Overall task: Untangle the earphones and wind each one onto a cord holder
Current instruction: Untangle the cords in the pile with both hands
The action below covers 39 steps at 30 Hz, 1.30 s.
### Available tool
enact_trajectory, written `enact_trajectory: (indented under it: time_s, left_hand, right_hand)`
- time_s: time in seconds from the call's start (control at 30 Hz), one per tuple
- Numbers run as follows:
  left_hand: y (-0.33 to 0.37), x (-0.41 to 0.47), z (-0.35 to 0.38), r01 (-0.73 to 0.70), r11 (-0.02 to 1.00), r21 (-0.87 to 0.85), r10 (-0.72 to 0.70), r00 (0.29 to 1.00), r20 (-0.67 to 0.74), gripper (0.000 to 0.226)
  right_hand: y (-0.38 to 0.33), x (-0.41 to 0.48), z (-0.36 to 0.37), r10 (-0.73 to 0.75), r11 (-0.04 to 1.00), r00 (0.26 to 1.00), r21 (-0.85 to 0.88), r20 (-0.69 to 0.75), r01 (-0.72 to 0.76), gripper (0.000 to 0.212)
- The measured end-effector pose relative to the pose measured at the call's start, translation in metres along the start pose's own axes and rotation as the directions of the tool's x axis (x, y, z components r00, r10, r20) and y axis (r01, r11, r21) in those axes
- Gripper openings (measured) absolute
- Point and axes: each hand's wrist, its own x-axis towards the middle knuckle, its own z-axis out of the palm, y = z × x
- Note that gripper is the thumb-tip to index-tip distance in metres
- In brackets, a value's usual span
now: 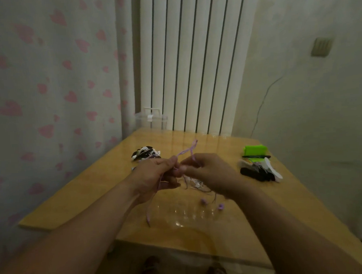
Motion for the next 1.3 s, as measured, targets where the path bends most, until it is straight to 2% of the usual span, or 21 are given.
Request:
enact_trajectory:
  time_s: [0.07,0.17,0.27,0.4,0.47,0.53,0.6,0.67,0.7,0.77,0.87,0.93,1.03,1.07,1.1,1.13,1.2,1.23,1.3]
  left_hand:
    - [-0.003,0.006,0.002,-0.010,1.000,-0.003,0.009,1.000,-0.018,0.038]
    - [-0.010,0.013,-0.001,-0.027,0.999,0.043,0.029,0.999,-0.042,0.037]
    - [-0.015,0.019,-0.008,-0.026,0.996,0.086,0.032,0.997,-0.067,0.033]
    - [-0.018,0.020,-0.017,0.028,0.973,0.231,-0.017,0.999,-0.048,0.029]
    - [-0.021,0.020,-0.016,0.040,0.968,0.247,-0.033,0.999,-0.036,0.024]
    - [-0.022,0.022,-0.013,0.039,0.979,0.199,-0.031,0.999,-0.042,0.018]
    - [-0.022,0.025,-0.014,0.011,1.000,0.019,-0.010,0.998,-0.067,0.015]
    - [-0.022,0.028,-0.021,-0.026,0.984,-0.174,0.011,0.996,-0.086,0.016]
    - [-0.022,0.028,-0.023,-0.030,0.976,-0.216,0.011,0.996,-0.090,0.018]
    - [-0.026,0.026,-0.024,-0.025,0.982,-0.186,0.008,0.996,-0.092,0.022]
    - [-0.037,0.026,-0.021,-0.022,0.992,-0.124,0.007,0.993,-0.119,0.021]
    - [-0.041,0.028,-0.020,-0.025,0.990,-0.141,0.008,0.992,-0.122,0.019]
    - [-0.047,0.031,-0.019,0.004,0.984,-0.180,-0.026,0.993,-0.117,0.013]
    - [-0.049,0.032,-0.018,0.010,0.979,-0.203,-0.034,0.993,-0.116,0.011]
    - [-0.050,0.034,-0.018,0.004,0.969,-0.248,-0.033,0.993,-0.112,0.011]
    - [-0.049,0.036,-0.017,-0.016,0.947,-0.320,-0.020,0.994,-0.110,0.011]
    - [-0.043,0.037,-0.018,-0.071,0.867,-0.493,0.008,0.992,-0.129,0.012]
    - [-0.039,0.037,-0.019,-0.096,0.821,-0.562,0.017,0.989,-0.145,0.012]
    - [-0.033,0.039,-0.027,-0.138,0.785,-0.603,0.033,0.983,-0.182,0.020]
  right_hand:
    - [0.004,0.008,0.015,-0.001,1.000,1.000,0.012,0.019,0.001,0.021]
    - [0.013,0.015,0.021,0.025,1.000,0.997,-0.012,-0.071,-0.026,0.018]
    - [0.025,0.023,0.019,0.098,0.995,0.991,0.041,-0.092,-0.094,0.017]
    - [0.041,0.033,0.015,0.140,0.976,0.978,0.188,-0.157,-0.109,0.017]
    - [0.046,0.037,0.012,0.189,0.944,0.969,0.302,-0.161,-0.134,0.015]
    - [0.053,0.040,0.010,0.237,0.903,0.959,0.400,-0.156,-0.159,0.013]
    - [0.063,0.041,0.011,0.277,0.881,0.942,0.442,-0.187,-0.171,0.013]
    - [0.077,0.043,0.010,0.363,0.843,0.890,0.504,-0.274,-0.189,0.014]
    - [0.084,0.043,0.009,0.425,0.802,0.853,0.563,-0.304,-0.199,0.015]
    - [0.095,0.046,0.007,0.521,0.700,0.794,0.689,-0.313,-0.188,0.015]
    - [0.103,0.049,0.000,0.541,0.641,0.765,0.760,-0.350,-0.106,0.018]
    - [0.106,0.050,-0.006,0.524,0.586,0.776,0.810,-0.351,-0.029,0.018]
    - [0.105,0.047,-0.012,0.492,0.455,0.828,0.890,-0.270,0.020,0.019]
    - [0.104,0.046,-0.012,0.482,0.439,0.836,0.898,-0.264,0.030,0.020]
    - [0.102,0.044,-0.012,0.477,0.471,0.833,0.882,-0.281,0.028,0.020]
    - [0.101,0.042,-0.012,0.468,0.567,0.820,0.824,-0.329,0.008,0.018]
    - [0.101,0.039,-0.011,0.401,0.807,0.792,0.587,-0.461,-0.067,0.012]
    - [0.103,0.038,-0.009,0.347,0.883,0.788,0.460,-0.510,-0.091,0.010]
    - [0.104,0.037,-0.007,0.241,0.943,0.810,0.326,-0.535,-0.066,0.005]
